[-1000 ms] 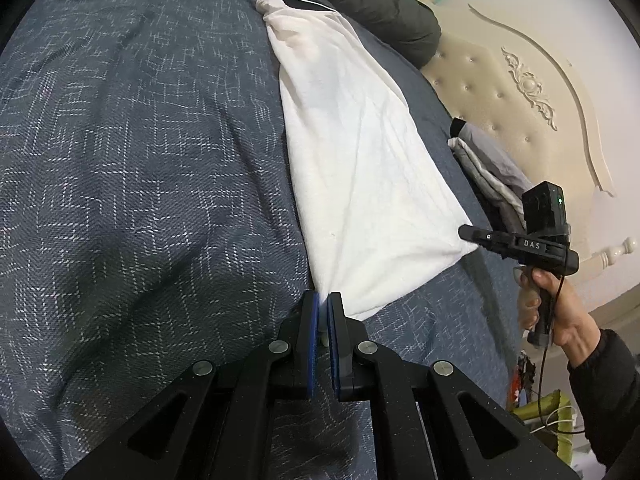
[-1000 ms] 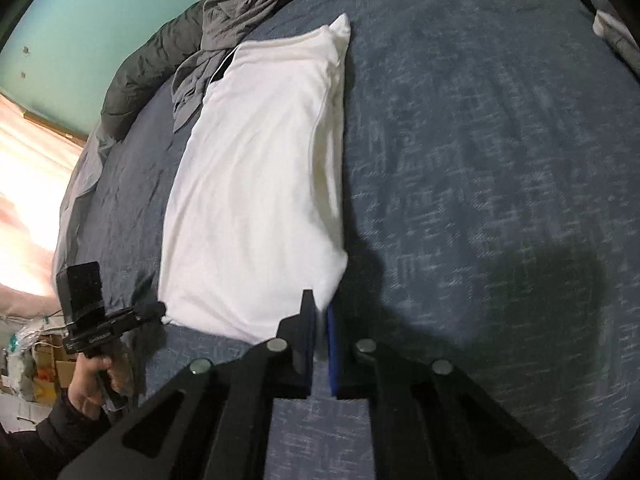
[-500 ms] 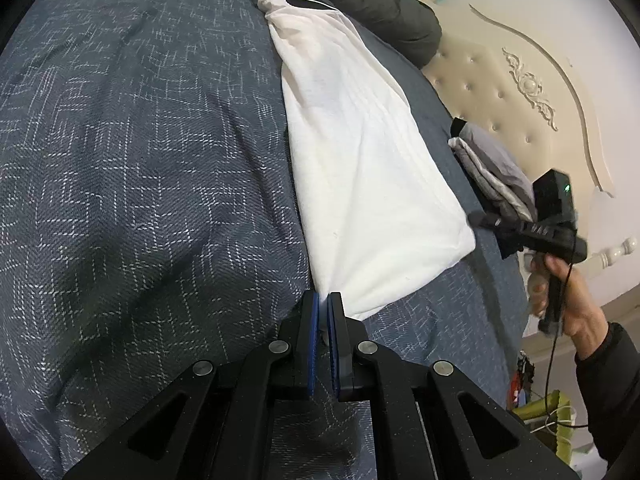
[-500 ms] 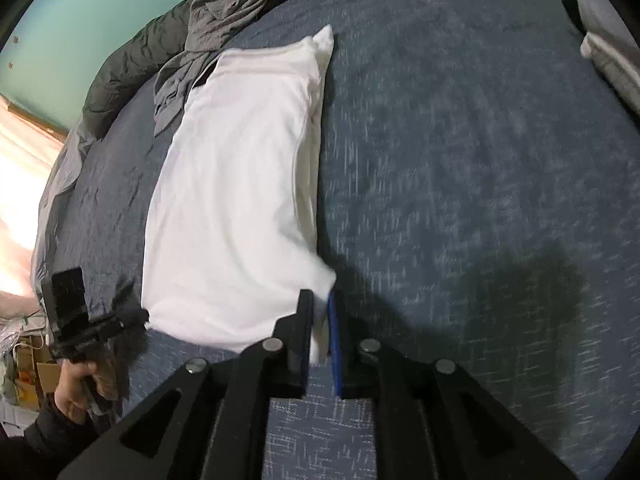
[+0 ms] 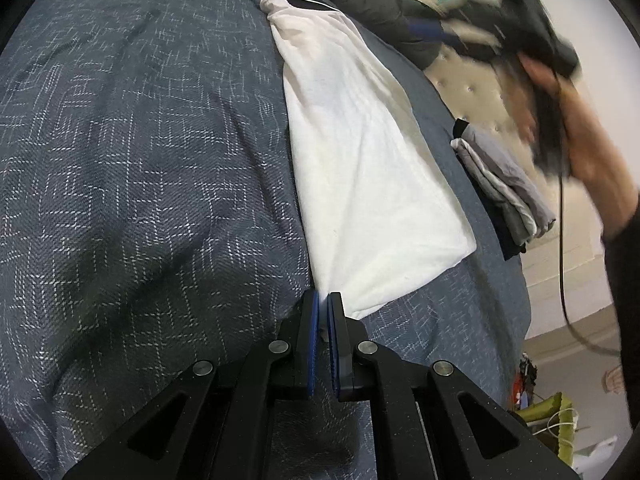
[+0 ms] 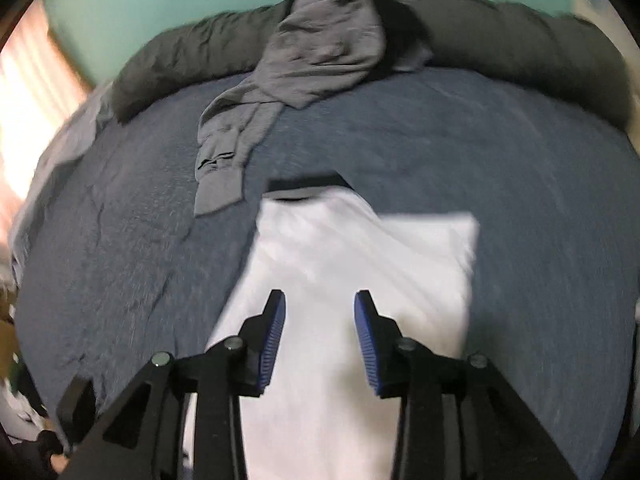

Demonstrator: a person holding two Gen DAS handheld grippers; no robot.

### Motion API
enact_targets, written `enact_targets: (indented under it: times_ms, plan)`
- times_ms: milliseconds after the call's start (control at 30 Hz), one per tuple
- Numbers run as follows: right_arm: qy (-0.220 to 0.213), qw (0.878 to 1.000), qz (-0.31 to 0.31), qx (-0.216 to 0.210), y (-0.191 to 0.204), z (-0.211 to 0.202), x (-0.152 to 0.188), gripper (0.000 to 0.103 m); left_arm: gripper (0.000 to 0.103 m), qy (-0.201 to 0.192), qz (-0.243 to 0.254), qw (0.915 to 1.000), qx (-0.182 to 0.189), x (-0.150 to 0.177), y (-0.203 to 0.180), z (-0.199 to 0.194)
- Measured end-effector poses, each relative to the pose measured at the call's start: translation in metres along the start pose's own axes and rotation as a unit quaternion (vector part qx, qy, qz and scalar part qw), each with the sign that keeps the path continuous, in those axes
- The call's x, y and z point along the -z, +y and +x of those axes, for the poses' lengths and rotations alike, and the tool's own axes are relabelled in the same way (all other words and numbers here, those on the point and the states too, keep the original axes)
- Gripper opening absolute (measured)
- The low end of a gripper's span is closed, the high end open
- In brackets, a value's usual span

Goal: Fold clothes
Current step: 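Grasp the black collar with the right tool while the left tool holds the hem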

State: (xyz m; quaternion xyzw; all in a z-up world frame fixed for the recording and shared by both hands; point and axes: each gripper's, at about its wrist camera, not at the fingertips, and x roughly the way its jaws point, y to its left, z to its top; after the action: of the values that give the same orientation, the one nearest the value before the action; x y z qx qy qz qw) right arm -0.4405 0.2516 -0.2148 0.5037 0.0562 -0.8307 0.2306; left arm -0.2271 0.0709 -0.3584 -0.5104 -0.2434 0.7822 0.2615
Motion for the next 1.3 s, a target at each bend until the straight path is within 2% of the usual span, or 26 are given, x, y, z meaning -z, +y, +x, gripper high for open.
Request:
enact_targets:
  times_ms: [100, 233, 333, 433, 633, 667, 767, 833, 900, 1000, 1133, 1267, 1300]
  plan:
    - [0.018, 0.999, -0.029, 0.007, 0.023, 0.034, -0.030, 0.037, 0.005, 0.001, 0.003, 1.0000, -0.002, 0.003, 0.002, -0.002]
    - [0.038, 0.997, -0.056, 0.033, 0.046, 0.071, -0.052, 0.037, 0.005, 0.001, 0.004, 1.0000, -0.001, 0.004, 0.003, -0.002]
    - [0.058, 0.995, -0.071, 0.047, 0.058, 0.096, -0.060, 0.037, 0.005, 0.002, 0.005, 1.0000, -0.001, 0.004, 0.003, -0.003]
    - [0.078, 0.990, -0.081, 0.081, 0.065, 0.120, -0.063, 0.037, 0.005, 0.002, 0.008, 1.0000, -0.003, 0.005, 0.003, -0.003]
    - [0.091, 0.987, -0.095, 0.095, 0.070, 0.144, -0.067, 0.037, 0.005, 0.002, 0.011, 0.9999, -0.005, 0.005, 0.005, -0.003]
    - [0.092, 0.986, -0.098, 0.099, 0.070, 0.146, -0.067, 0.036, 0.005, 0.003, 0.011, 0.9999, -0.005, 0.005, 0.005, -0.004]
    - [0.092, 0.985, -0.099, 0.109, 0.067, 0.151, -0.069, 0.016, 0.005, 0.004, 0.011, 0.9999, -0.005, 0.002, 0.005, -0.002]
    - [0.079, 0.987, -0.085, 0.108, 0.061, 0.148, -0.074, 0.007, 0.005, 0.003, 0.011, 0.9999, -0.005, 0.002, 0.004, -0.001]
    - [0.060, 0.991, -0.063, 0.100, 0.055, 0.142, -0.081, 0.005, 0.005, 0.003, 0.010, 0.9999, -0.004, 0.001, 0.006, -0.001]
    - [0.038, 0.994, -0.040, 0.092, 0.046, 0.136, -0.090, 0.005, 0.005, 0.003, 0.011, 0.9999, -0.004, 0.004, 0.007, -0.001]
    - [0.029, 0.997, -0.001, 0.071, 0.038, 0.136, -0.094, 0.005, 0.005, 0.004, 0.009, 0.9999, -0.002, 0.004, 0.008, 0.003]
    - [0.054, 0.997, 0.006, 0.048, 0.039, 0.149, -0.088, 0.008, 0.005, 0.004, 0.007, 1.0000, -0.001, 0.003, 0.013, 0.001]
    - [0.053, 0.998, 0.011, 0.044, 0.038, 0.148, -0.088, 0.013, 0.005, 0.004, 0.008, 1.0000, -0.001, 0.003, 0.013, 0.001]
